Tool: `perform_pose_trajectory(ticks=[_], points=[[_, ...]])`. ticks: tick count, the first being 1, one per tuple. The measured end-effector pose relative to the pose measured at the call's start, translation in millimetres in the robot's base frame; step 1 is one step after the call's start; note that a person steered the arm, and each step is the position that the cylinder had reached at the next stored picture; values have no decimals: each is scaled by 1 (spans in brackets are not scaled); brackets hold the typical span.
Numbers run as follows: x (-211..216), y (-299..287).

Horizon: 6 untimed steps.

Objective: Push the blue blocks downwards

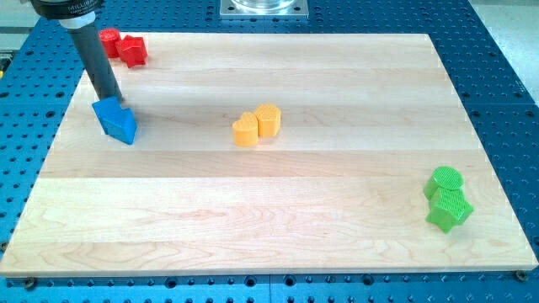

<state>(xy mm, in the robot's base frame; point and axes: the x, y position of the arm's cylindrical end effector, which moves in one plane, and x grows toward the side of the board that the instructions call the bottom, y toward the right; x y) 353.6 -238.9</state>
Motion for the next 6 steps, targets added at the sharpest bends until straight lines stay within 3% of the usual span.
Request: perform_pose_trajectory(ticks=[2, 6], points=[[1, 6], [44, 16]])
